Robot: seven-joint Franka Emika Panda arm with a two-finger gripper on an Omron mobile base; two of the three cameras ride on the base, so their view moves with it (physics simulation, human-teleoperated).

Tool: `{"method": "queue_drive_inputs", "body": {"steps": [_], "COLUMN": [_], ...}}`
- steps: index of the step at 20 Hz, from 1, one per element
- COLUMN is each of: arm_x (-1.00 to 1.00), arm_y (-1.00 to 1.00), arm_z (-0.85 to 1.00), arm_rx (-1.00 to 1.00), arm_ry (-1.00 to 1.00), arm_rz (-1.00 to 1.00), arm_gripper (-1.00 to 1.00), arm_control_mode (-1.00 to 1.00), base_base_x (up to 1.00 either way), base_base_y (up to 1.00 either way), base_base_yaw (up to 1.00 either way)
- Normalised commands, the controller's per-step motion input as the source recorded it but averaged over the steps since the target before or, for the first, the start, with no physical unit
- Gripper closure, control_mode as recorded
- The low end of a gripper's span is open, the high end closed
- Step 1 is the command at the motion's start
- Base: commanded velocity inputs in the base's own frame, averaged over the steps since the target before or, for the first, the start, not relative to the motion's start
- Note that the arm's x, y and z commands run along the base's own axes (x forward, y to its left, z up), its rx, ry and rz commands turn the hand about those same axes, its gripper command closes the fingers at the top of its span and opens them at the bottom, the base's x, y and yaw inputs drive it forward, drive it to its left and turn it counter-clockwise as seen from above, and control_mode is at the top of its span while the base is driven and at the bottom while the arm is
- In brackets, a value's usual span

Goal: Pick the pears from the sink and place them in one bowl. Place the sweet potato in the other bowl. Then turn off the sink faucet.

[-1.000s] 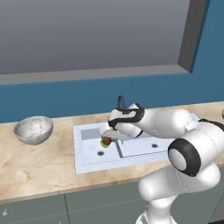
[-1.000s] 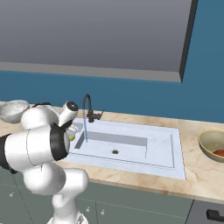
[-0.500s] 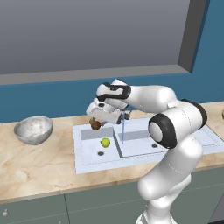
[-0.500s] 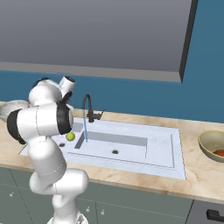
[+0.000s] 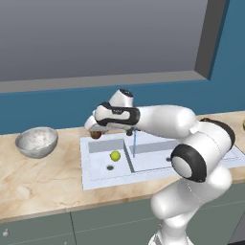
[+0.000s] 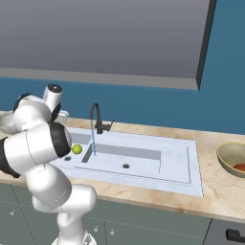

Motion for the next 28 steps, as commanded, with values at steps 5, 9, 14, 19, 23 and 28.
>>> {"method": "queue_drive_inputs", "body": {"steps": [5,9,14,19,23,28], "arm_x": [-0.02,0.0,0.0,0.08,0.24,0.34], "arm_y": [0.38,0.38,0.4,0.45,0.48,0.34], "arm_z": [0.1,0.23,0.2,0.07,0.0,0.0], "arm_rx": [0.07,0.12,0.12,0.07,0.01,0.0], "arm_ry": [-0.22,-0.1,-0.07,-0.06,0.0,0.0], "arm_rz": [0.05,0.04,0.01,0.0,0.0,0.0], "arm_gripper": [1.0,1.0,1.0,1.0,1.0,1.0], "arm_control_mode": [-1.0,-1.0,-1.0,-1.0,-1.0,-1.0], "base_base_x": [0.0,0.0,0.0,0.0,0.0,0.0], "base_base_y": [0.0,0.0,0.0,0.0,0.0,0.0], "base_base_yaw": [0.0,0.0,0.0,0.0,0.0,0.0]}}
